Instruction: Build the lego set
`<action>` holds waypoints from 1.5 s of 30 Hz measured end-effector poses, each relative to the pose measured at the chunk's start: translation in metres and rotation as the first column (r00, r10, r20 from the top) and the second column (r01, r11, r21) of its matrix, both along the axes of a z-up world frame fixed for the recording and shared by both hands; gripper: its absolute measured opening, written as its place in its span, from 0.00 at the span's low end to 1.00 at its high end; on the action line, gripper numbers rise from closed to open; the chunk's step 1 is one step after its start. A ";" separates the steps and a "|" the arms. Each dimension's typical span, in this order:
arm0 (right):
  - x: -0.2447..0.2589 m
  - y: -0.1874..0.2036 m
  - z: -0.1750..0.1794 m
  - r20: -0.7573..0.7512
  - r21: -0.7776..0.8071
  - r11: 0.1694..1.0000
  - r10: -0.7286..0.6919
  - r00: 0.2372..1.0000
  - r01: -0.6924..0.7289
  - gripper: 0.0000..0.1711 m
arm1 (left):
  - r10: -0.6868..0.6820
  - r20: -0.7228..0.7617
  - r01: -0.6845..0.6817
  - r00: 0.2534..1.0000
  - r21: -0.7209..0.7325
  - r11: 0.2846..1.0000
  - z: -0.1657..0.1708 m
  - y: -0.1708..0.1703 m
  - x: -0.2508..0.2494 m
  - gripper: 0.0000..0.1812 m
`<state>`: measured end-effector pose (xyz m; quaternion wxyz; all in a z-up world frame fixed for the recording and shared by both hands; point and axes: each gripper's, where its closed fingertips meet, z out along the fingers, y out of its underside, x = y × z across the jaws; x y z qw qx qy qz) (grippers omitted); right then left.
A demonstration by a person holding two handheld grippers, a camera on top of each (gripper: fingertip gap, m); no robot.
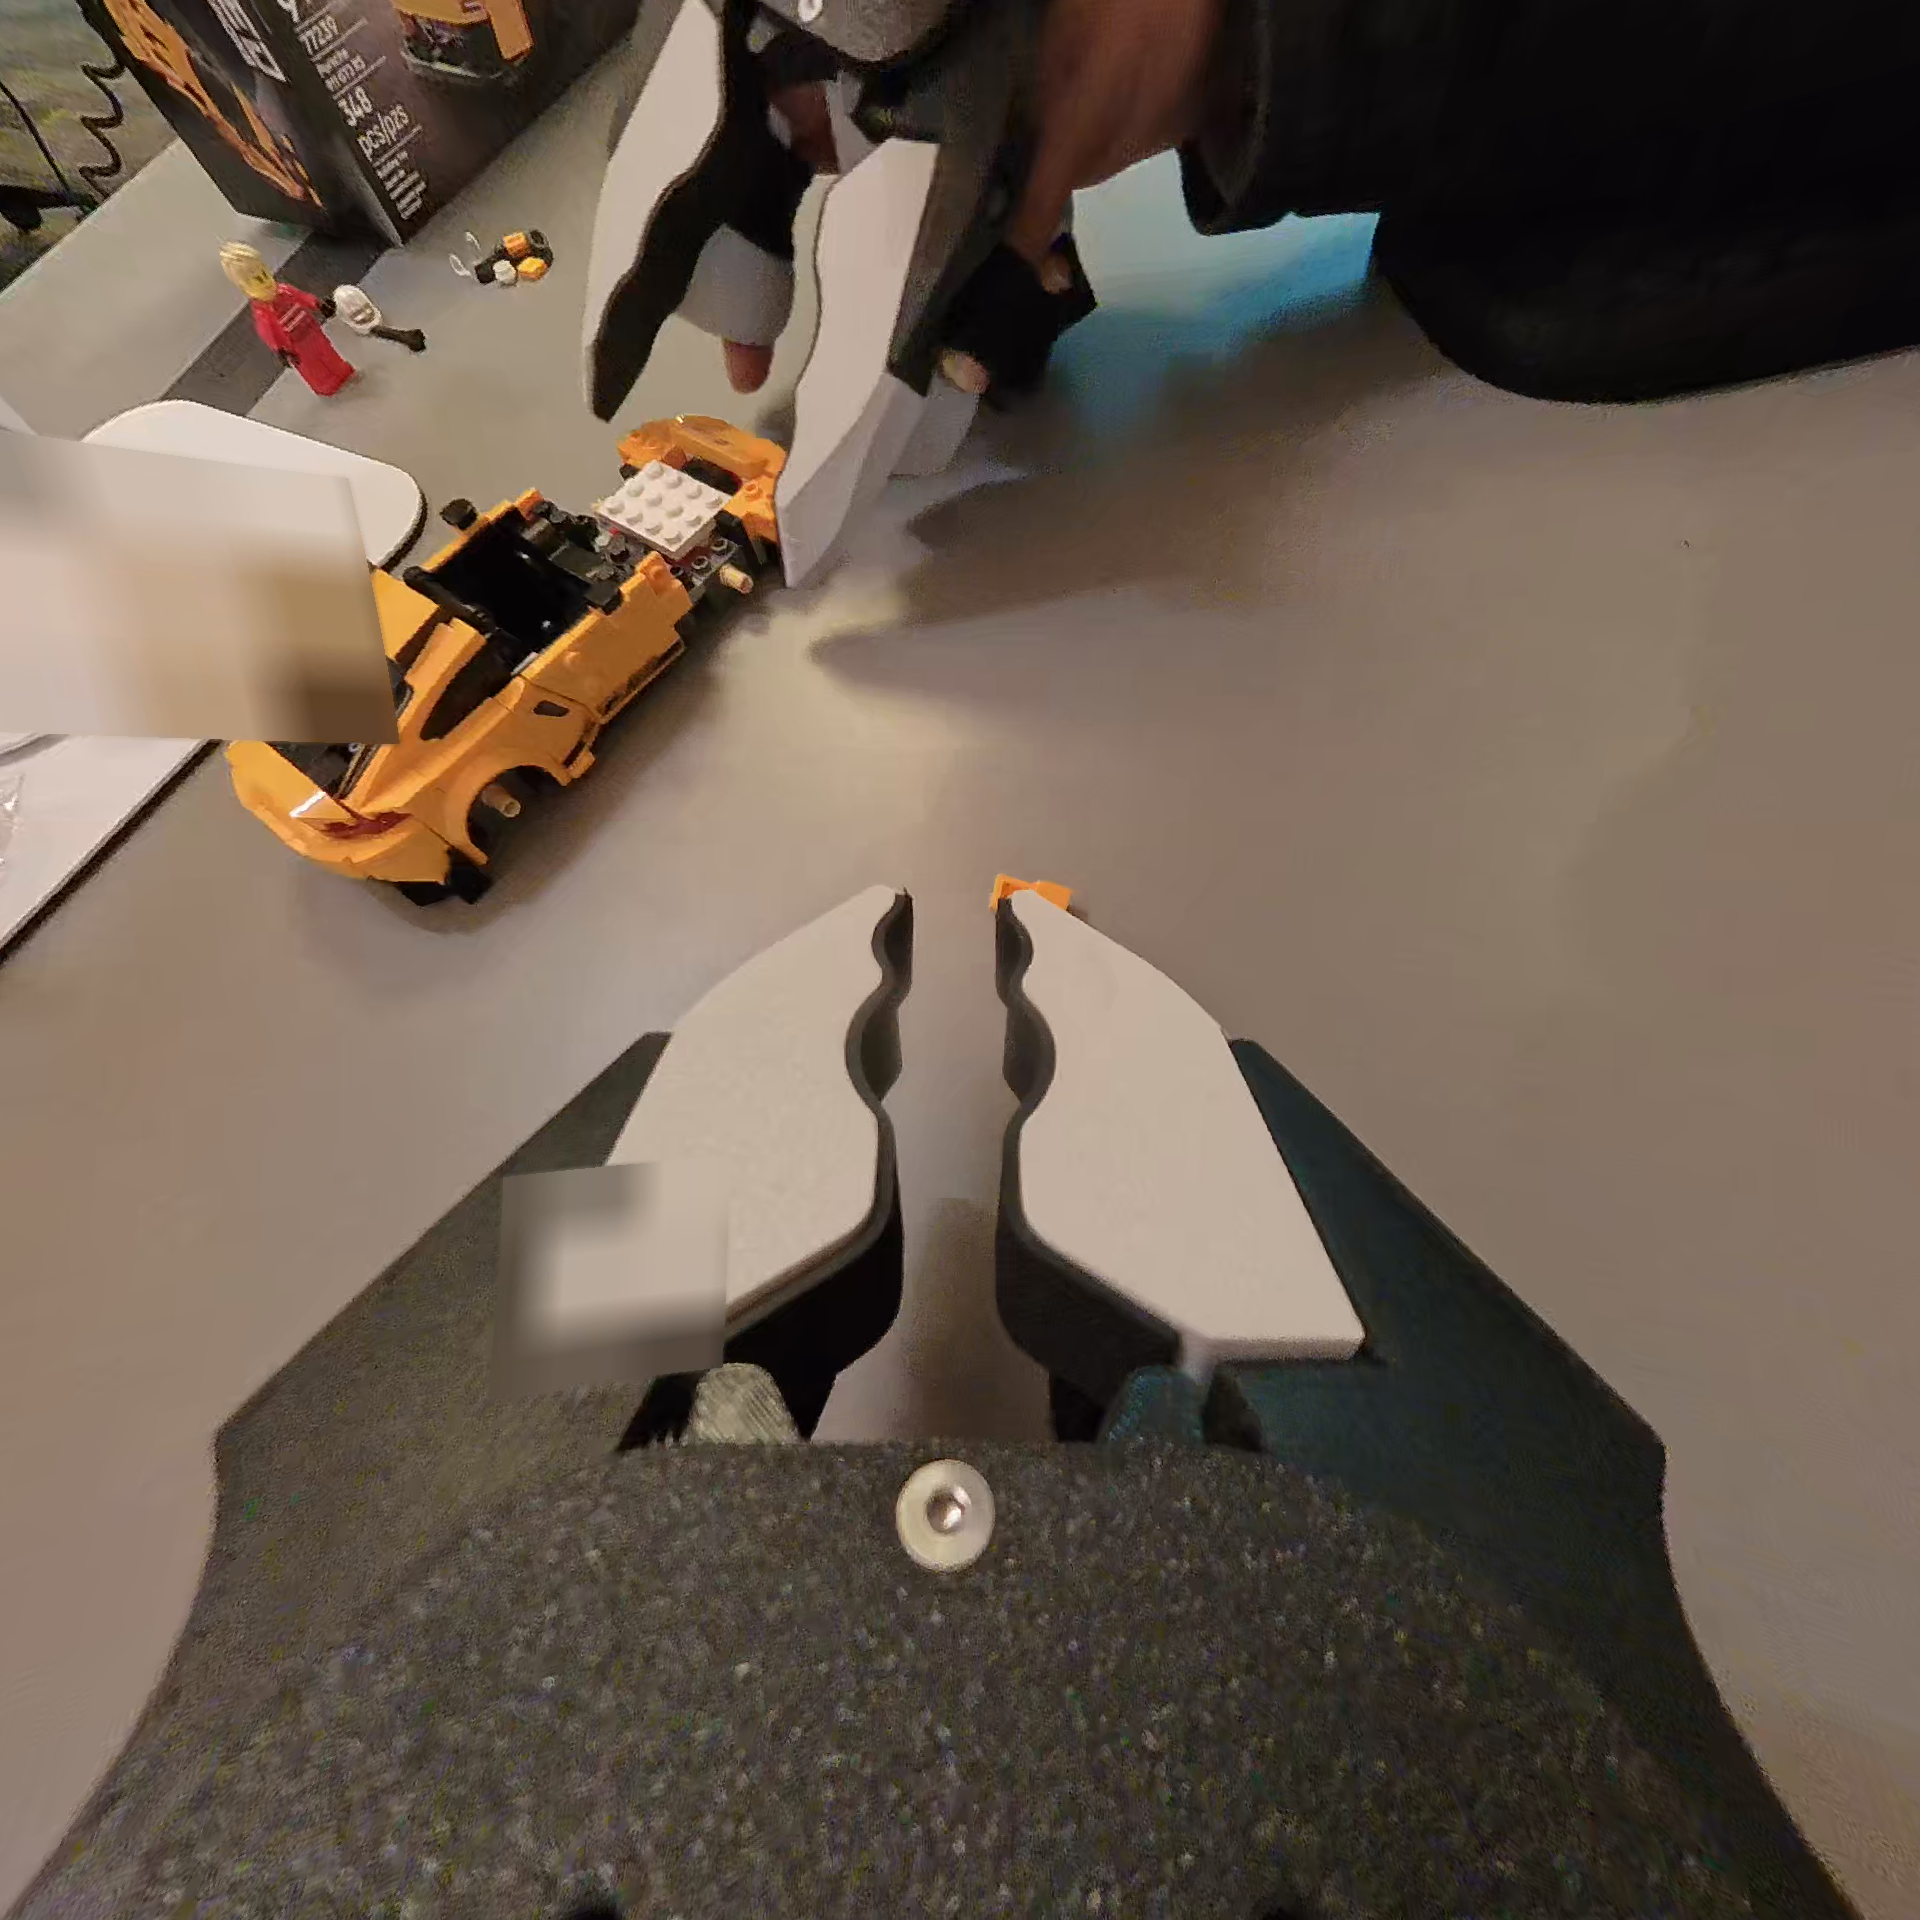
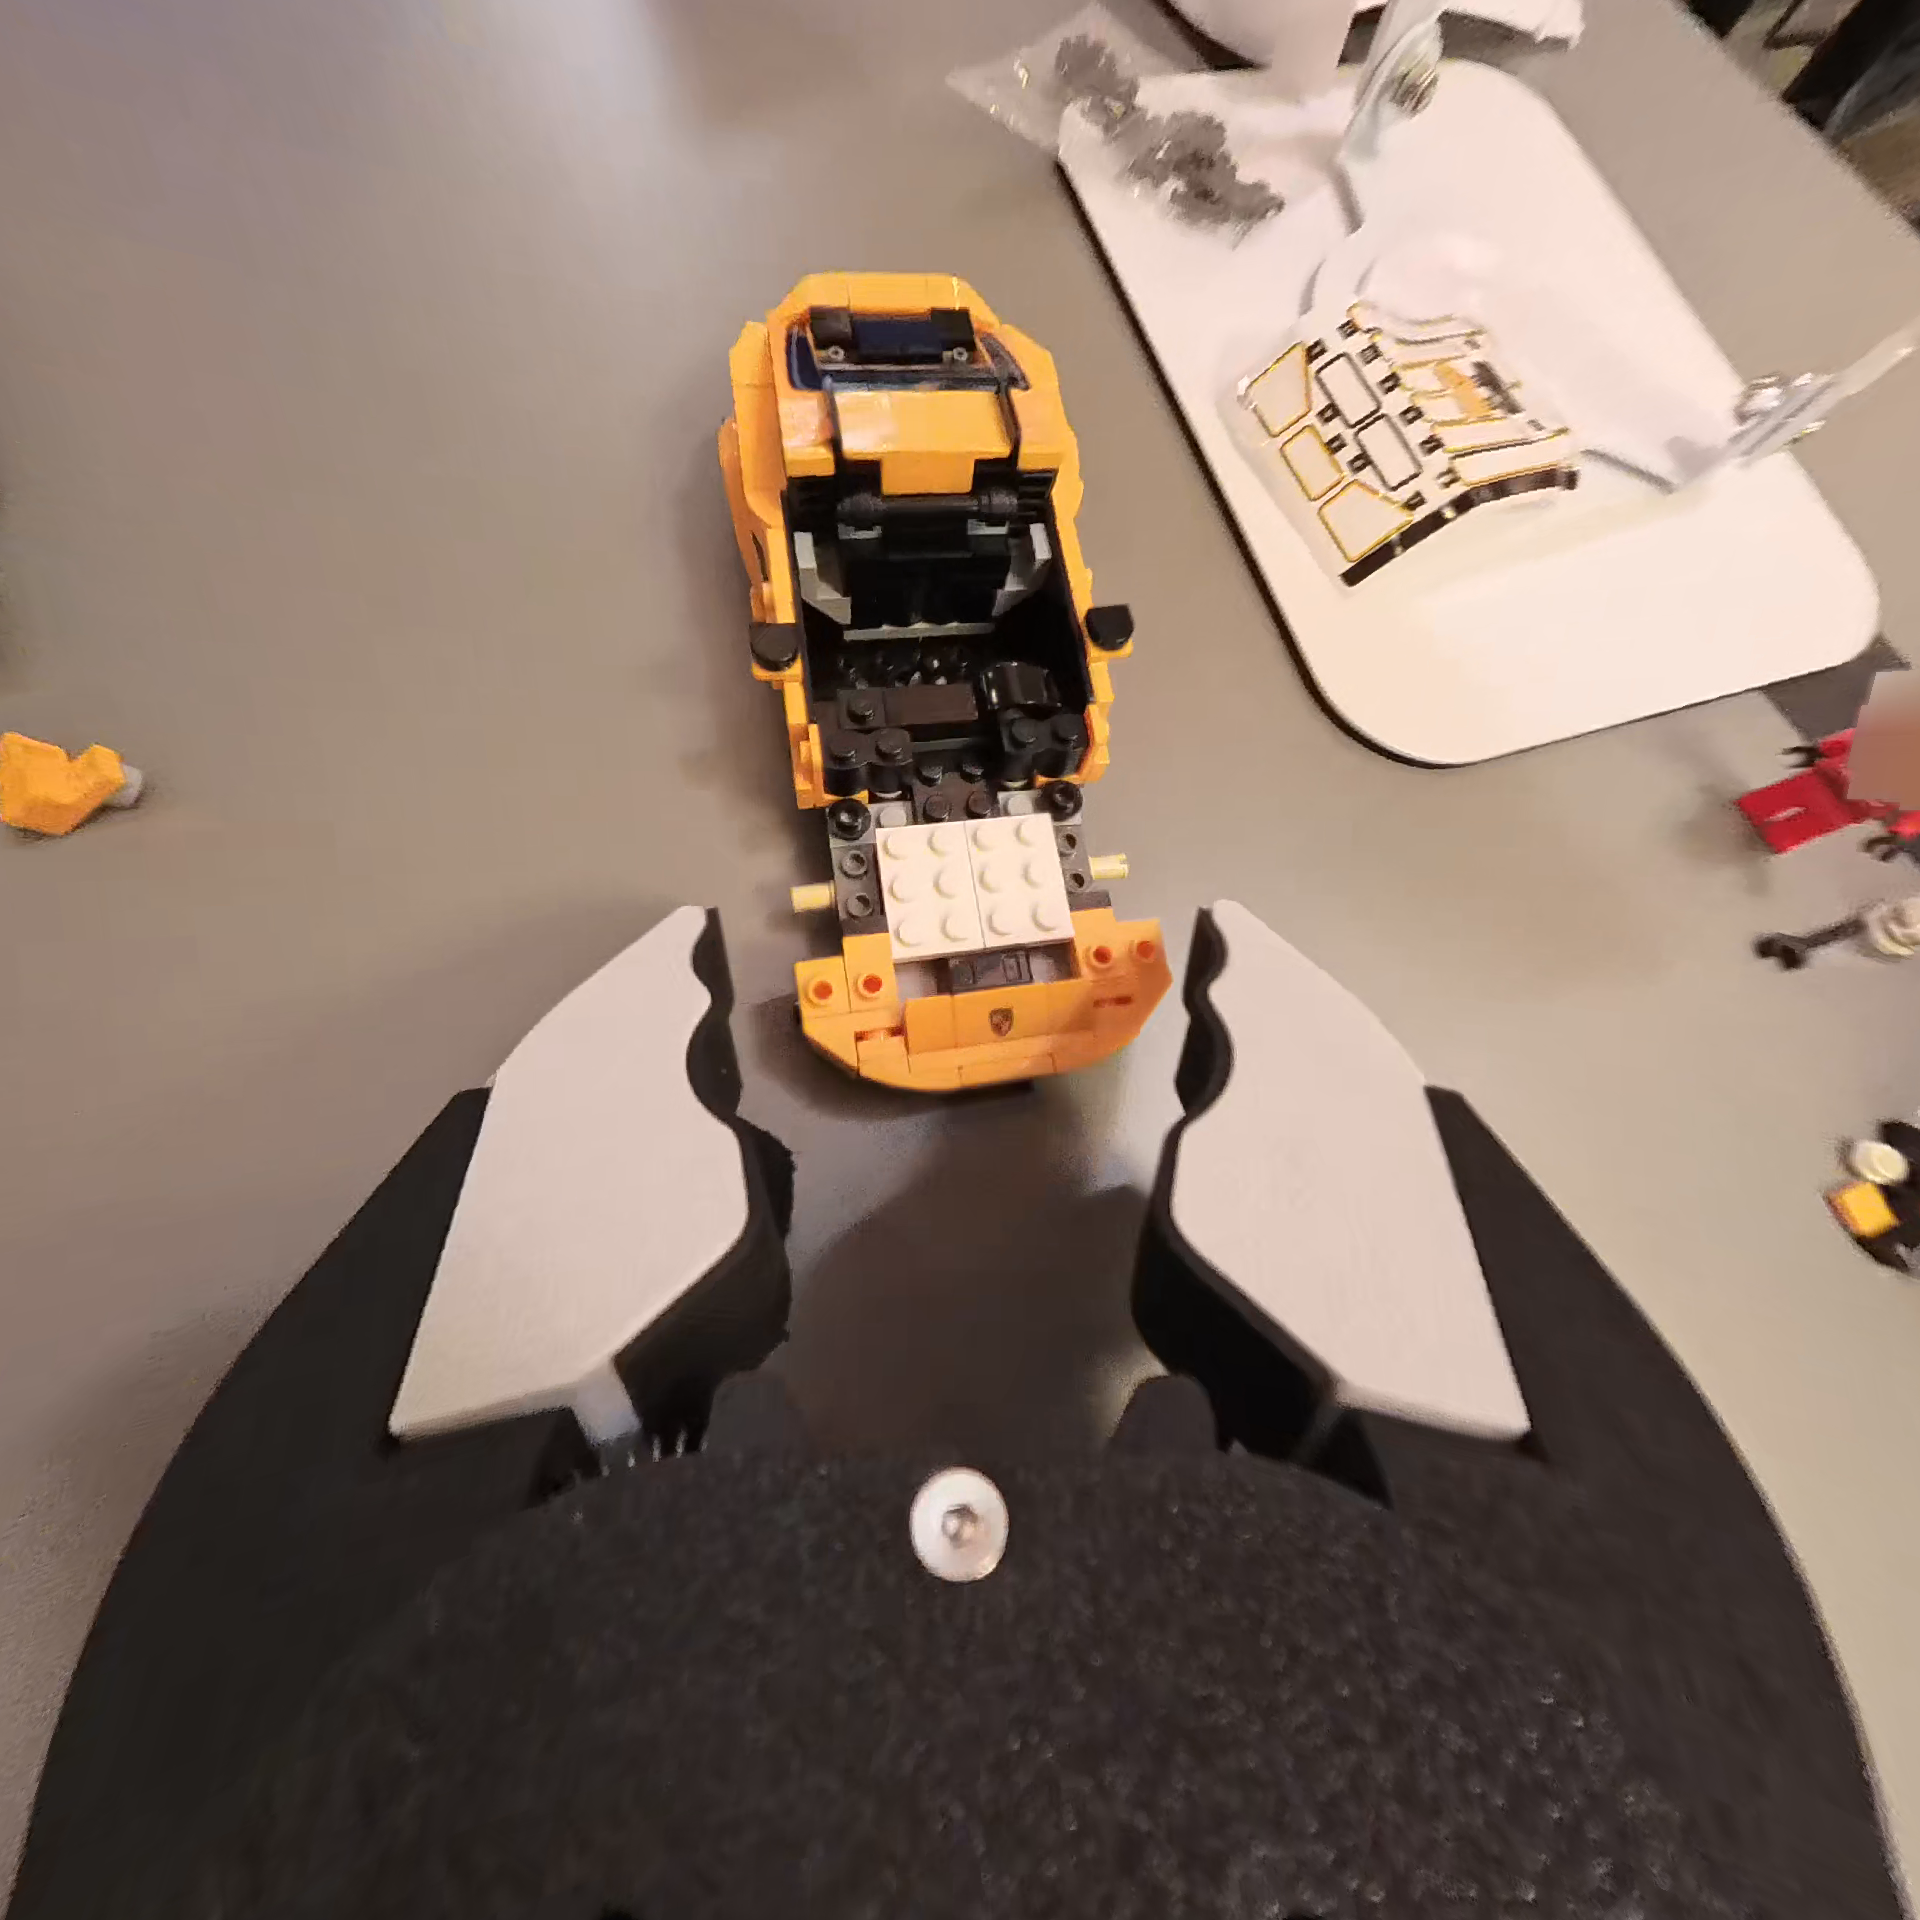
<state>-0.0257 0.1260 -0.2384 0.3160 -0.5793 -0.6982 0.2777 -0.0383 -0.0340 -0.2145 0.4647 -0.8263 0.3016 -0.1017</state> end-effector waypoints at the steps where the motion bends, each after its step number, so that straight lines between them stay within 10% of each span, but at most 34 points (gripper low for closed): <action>1: -0.001 0.000 -0.003 0.019 -0.004 1.000 0.011 1.000 -0.011 0.46 | -0.001 0.002 0.001 1.000 -0.004 1.000 -0.001 0.000 0.000 0.08; 27: 0.048 -0.044 -0.005 0.136 0.073 0.972 -0.231 0.963 0.222 0.40 | -0.007 -0.001 0.007 1.000 -0.041 0.999 -0.013 -0.003 0.000 0.08; 45: 0.025 -0.072 0.060 -0.254 0.058 0.997 -0.039 0.966 0.056 0.43 | -0.032 0.027 0.033 0.999 -0.056 0.998 -0.018 -0.004 0.006 0.08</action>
